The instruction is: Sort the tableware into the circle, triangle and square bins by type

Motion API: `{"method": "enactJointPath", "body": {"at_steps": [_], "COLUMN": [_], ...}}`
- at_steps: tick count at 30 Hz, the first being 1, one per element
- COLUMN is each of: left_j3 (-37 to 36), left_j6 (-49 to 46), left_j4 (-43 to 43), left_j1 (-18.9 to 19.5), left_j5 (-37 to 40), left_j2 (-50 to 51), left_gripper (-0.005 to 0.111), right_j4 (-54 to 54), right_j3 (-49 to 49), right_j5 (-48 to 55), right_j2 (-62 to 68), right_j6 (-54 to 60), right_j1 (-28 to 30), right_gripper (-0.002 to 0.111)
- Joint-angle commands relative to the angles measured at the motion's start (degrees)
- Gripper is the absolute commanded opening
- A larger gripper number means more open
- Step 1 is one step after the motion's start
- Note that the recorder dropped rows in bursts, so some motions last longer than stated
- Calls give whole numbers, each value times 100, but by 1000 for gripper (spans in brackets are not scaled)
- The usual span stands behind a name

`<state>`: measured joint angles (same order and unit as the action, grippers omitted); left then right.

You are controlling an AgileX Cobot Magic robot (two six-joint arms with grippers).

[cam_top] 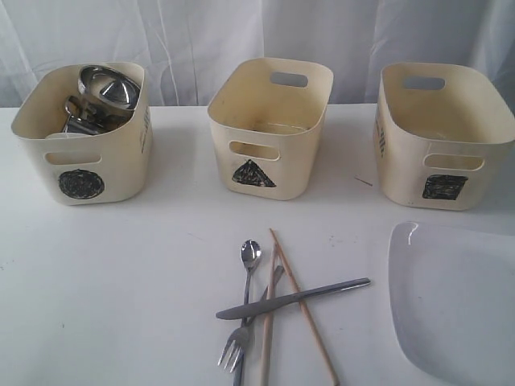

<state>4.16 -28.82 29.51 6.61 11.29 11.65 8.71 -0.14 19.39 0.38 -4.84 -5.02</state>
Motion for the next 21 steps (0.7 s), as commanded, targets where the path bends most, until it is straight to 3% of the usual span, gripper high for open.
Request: {"method": "enactJointPath", "body": {"at_steps": [1, 3, 14, 16, 18, 21], "left_j3": [-416, -416, -416, -416, -416, -416], "left_j6": [106, 106, -113, 726, 2170, 2779], "left_j4": [176, 163, 770, 69, -1067, -1859], "left_j1": [19, 6, 6, 6, 6, 6], "left_j5": [-106, 300, 308, 283, 339, 184], "left_j2": [-33, -33, -33, -48, -187, -497], "left_gripper": [1, 1, 1, 1, 1, 1], "right_j4": [-7, -7, -7, -7, -7, -7], "right_j3": [14, 14, 14, 14, 14, 14], "right_j5": [-17, -17, -17, -17, -17, -17], "right_j2": [-38, -38, -38, -38, -38, -38], "right_j6": [-5, -5, -5, -5, -5, -5], "right_j1": [42, 42, 42, 42, 42, 42], "right_gripper": [0, 0, 0, 0, 0, 0]}}
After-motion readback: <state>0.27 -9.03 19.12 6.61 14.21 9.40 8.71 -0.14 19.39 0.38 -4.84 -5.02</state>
